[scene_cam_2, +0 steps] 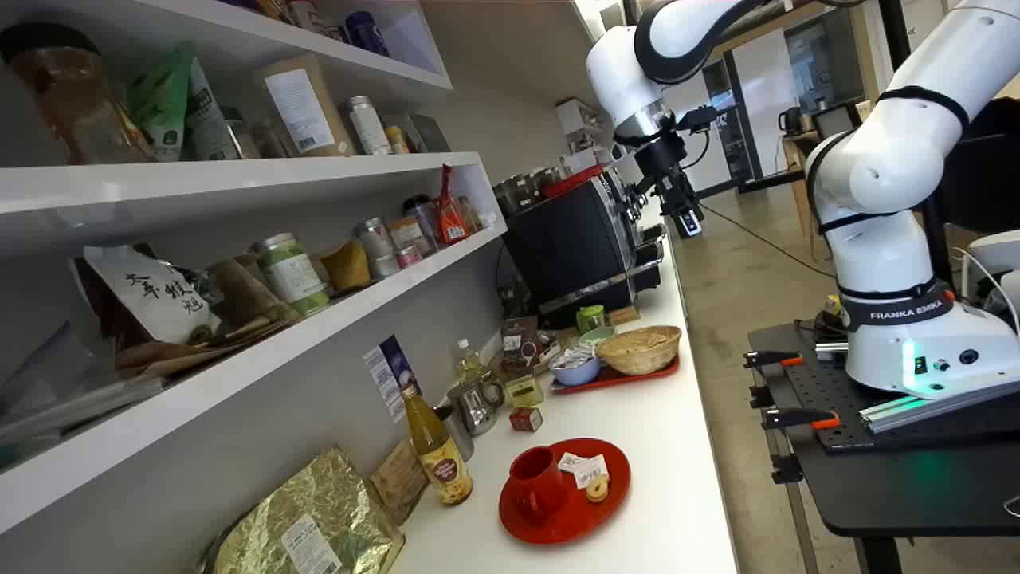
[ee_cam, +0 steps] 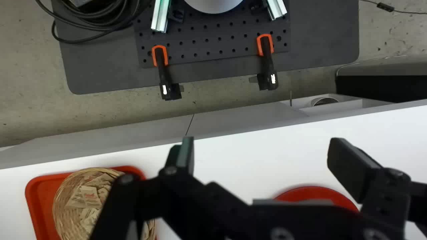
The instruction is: Remove the orange packet from the bottom shelf and put it on the counter
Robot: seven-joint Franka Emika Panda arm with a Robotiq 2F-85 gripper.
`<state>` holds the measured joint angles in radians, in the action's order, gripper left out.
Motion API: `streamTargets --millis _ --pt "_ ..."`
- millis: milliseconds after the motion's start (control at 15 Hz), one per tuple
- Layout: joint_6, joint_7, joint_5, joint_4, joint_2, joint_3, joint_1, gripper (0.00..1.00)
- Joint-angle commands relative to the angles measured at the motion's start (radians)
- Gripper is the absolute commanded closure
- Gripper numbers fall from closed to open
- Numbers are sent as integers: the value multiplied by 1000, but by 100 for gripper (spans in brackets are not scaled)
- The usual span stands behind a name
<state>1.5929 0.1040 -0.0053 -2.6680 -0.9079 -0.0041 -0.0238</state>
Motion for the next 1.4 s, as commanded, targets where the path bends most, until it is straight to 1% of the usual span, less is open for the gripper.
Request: streamTargets --millis 0,400,533,600,867,1000,1133,1267,1333 --pt "-1 -5 4 1 1 6 -8 0" --pt "1 -2 4 0 1 7 -9 0" --pt "40 15 -7 -6 12 13 -21 0" --pt "82 25 -19 -10 27 15 -32 0" --pt "318 85 -74 -20 113 18 -86 0" --pt "462 129 -100 -7 186 24 -116 0" --pt "635 189 -133 12 261 38 -152 0" --pt "796 254 -165 38 337 58 -192 0" --pt "858 283 -182 56 379 72 -212 0"
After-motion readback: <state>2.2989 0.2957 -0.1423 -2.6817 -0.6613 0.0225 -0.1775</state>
